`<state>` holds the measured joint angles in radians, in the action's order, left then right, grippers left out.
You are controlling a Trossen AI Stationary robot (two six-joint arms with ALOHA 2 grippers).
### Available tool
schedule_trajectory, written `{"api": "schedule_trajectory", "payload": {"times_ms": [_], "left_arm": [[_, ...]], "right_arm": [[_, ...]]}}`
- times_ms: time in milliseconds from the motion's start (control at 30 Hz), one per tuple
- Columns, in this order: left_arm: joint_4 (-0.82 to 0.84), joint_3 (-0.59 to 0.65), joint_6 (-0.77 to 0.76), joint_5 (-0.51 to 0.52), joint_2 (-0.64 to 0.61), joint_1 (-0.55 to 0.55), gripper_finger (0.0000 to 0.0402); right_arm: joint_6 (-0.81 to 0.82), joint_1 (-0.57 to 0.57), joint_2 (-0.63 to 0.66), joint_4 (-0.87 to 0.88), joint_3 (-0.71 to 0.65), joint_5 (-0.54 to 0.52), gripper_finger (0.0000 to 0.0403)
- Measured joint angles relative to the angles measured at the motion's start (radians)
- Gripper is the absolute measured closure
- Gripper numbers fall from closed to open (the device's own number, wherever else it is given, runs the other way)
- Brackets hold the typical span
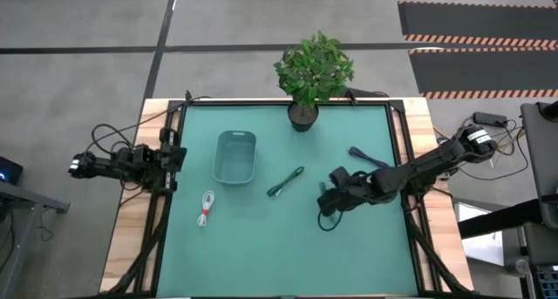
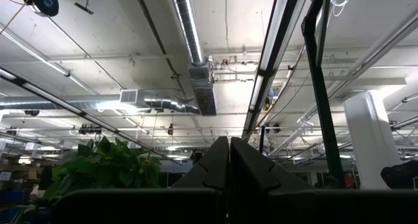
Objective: Pick and place USB-C Cables
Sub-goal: Put the black blue charger cable into the green bin
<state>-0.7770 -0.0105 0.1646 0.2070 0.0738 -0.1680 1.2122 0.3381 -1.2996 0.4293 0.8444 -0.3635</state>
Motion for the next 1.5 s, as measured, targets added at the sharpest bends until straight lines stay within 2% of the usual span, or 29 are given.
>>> {"api": "schedule_trajectory", "payload": {"times_ms": [133, 233, 467, 600, 700, 933, 1000, 1367, 1500], "left_arm": [[0.000, 0.000, 0.000, 0.000, 0.000, 0.000, 0.0401], [-0.001, 0.000, 0.000, 0.002, 0.000, 0.000, 0.0401], [-0.001, 0.000, 0.000, 0.008, 0.000, 0.000, 0.0401], [-0.001, 0.000, 0.000, 0.008, 0.000, 0.000, 0.0401], [-0.001, 0.000, 0.000, 0.008, 0.000, 0.000, 0.0401], [-0.001, 0.000, 0.000, 0.008, 0.000, 0.000, 0.0401], [-0.001, 0.000, 0.000, 0.008, 0.000, 0.000, 0.0401], [-0.001, 0.000, 0.000, 0.008, 0.000, 0.000, 0.0401], [-0.001, 0.000, 0.000, 0.008, 0.000, 0.000, 0.0401]], "right_arm": [[-0.247, -0.017, -0.013, -0.259, 0.000, -0.109, 0.0382], [-0.446, -0.045, -0.045, -0.466, 0.000, -0.136, 0.0385], [-0.848, -0.111, -0.176, -0.949, 0.000, -0.121, 0.0387], [-1.008, -0.156, -0.268, -1.193, 0.003, -0.053, 0.0387], [-1.094, -0.189, -0.339, -1.298, 0.042, 0.001, 0.0387], [-1.268, -0.251, -0.496, -1.286, 0.266, 0.066, 0.0388], [-1.290, -0.271, -0.530, -1.236, 0.334, 0.092, 0.0388], [-1.210, -0.381, -0.657, -0.874, 0.671, 0.188, 0.0388], [-1.186, -0.401, -0.687, -0.755, 0.770, 0.189, 0.0388]]}}
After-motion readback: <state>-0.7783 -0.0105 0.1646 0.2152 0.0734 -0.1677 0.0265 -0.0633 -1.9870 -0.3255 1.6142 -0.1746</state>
